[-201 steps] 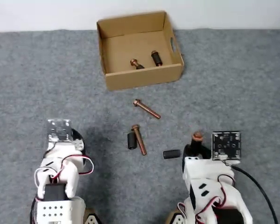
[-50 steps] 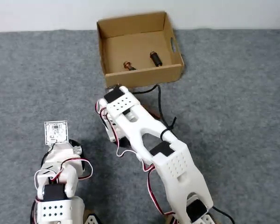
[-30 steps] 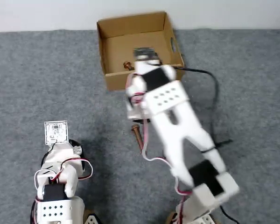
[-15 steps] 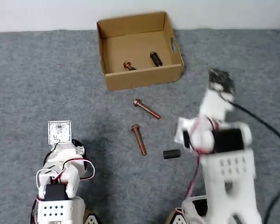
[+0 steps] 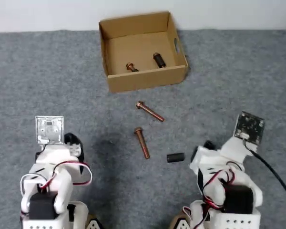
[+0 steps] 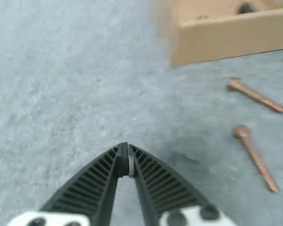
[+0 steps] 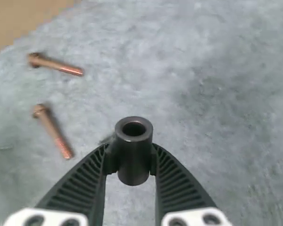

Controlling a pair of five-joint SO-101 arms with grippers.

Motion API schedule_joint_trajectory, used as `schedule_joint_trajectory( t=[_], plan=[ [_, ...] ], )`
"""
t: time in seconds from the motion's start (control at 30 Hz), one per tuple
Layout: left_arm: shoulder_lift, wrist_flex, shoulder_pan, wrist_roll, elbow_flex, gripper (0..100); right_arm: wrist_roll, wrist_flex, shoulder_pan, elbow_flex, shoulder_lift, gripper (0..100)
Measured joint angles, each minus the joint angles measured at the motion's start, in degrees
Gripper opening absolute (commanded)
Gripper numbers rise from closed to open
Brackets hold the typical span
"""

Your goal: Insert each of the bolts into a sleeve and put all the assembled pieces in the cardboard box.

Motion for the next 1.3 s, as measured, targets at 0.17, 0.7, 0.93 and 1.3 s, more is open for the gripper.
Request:
schedule_joint_trajectory(
  t=[0.17, 0.7, 0.93, 1.3],
  plan=[
    [5.6, 9.1, 4.6, 1.3, -9.9, 0, 0.0, -0.4, 1.1, 4.5, -7.8, 0.8],
    [58.1, 14.7, 5.7, 17.8, -44.8, 0, 3.1, -1.7, 1.6, 9.1, -22.9, 0.8],
    [73.0, 14.7, 14.1, 26.0, -50.0, 1, 3.3, -1.7, 1.6, 9.1, -22.9, 0.8],
    [91.2, 14.7, 23.2, 32.6, -59.8, 13, 3.3, -1.8, 1.6, 9.5, -22.9, 0.8]
  ],
)
